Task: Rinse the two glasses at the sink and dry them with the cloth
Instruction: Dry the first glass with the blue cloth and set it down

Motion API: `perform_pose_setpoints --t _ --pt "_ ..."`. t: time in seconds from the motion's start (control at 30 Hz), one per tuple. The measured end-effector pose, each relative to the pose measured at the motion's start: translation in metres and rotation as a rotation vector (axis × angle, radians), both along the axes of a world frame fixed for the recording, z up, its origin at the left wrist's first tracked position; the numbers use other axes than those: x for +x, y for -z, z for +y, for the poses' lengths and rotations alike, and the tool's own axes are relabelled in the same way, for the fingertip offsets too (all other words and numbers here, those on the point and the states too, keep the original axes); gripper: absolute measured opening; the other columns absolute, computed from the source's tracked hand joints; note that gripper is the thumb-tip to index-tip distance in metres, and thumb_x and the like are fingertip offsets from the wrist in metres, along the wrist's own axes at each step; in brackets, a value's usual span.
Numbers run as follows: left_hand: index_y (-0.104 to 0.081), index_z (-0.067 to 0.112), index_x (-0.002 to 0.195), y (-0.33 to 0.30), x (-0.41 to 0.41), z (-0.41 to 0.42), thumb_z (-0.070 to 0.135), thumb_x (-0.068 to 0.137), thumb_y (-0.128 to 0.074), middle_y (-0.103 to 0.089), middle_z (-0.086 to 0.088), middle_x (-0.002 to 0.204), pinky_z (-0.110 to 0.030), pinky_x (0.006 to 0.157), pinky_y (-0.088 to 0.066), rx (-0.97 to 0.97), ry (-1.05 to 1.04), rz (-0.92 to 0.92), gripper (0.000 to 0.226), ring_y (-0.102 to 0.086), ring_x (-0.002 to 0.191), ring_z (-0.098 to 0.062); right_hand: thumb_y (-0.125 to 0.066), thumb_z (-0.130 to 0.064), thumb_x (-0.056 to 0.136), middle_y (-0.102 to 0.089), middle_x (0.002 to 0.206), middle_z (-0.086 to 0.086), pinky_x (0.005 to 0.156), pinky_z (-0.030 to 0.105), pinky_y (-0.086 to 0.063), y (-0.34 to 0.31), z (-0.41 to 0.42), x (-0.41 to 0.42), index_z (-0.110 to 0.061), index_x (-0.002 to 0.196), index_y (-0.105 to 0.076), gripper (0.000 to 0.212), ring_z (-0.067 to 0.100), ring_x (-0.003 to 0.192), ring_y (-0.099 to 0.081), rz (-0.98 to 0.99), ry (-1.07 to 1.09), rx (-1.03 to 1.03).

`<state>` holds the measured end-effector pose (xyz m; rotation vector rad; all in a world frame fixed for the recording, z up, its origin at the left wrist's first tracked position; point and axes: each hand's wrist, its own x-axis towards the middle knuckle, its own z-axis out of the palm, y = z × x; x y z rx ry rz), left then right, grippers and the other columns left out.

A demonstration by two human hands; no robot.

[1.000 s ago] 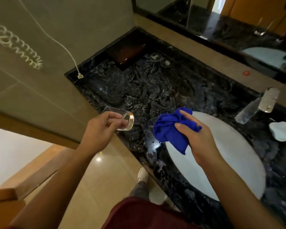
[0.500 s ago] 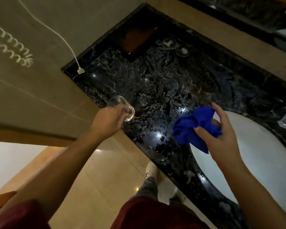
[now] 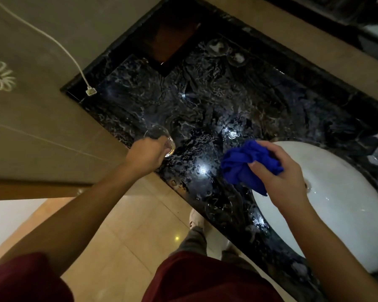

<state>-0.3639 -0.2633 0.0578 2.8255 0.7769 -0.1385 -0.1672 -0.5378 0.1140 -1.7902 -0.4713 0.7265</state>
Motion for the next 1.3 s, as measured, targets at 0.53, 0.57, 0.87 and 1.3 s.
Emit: perform_pose_setpoints --t 0.53,0.57,0.87,1.3 --pt "-0.066 0.01 0.119 0.018 0.0 0.003 0.028 0.102 -0.061 -0.073 -0.022 0.088 -0.046 0.063 -0.052 0.013 0.015 0.099 0.025 -0.069 0.079 -0.046 -0.073 -0.002 0.091 -0.073 0.11 -0.019 0.091 0.034 -0.058 0.007 -0.013 0.0 -0.03 0.122 -0.068 0.042 0.008 0.103 -0.07 0.079 0.043 -0.017" --pt "-0.066 0.01 0.119 0.019 -0.001 0.003 0.028 0.102 -0.06 -0.073 -0.021 0.088 -0.046 0.063 -0.054 0.018 0.019 0.101 0.026 -0.069 0.079 -0.045 -0.073 -0.002 0.091 -0.073 0.11 -0.02 0.09 0.033 -0.058 0.007 -0.013 0.001 -0.031 0.121 -0.068 0.043 0.007 0.103 -0.07 0.08 0.041 -0.018" --pt "-0.068 0.005 0.104 0.025 -0.002 -0.002 0.023 0.094 -0.07 -0.072 -0.021 0.077 -0.046 0.055 -0.057 0.027 0.012 0.05 0.02 -0.069 0.066 -0.042 -0.074 -0.002 0.09 -0.073 0.108 -0.021 0.088 0.026 -0.055 0.008 -0.013 0.002 -0.027 0.124 -0.067 0.043 0.005 0.101 -0.069 0.084 0.016 -0.019" --pt "-0.064 0.016 0.132 -0.013 -0.001 -0.037 0.047 0.095 -0.068 -0.058 -0.012 0.143 -0.049 0.113 -0.034 0.098 0.065 -0.308 0.049 -0.045 0.142 -0.035 -0.074 -0.004 0.092 -0.073 0.118 -0.005 0.097 0.046 -0.059 0.007 -0.036 0.006 -0.026 0.124 -0.068 0.039 0.017 0.109 -0.07 0.115 0.102 0.045"
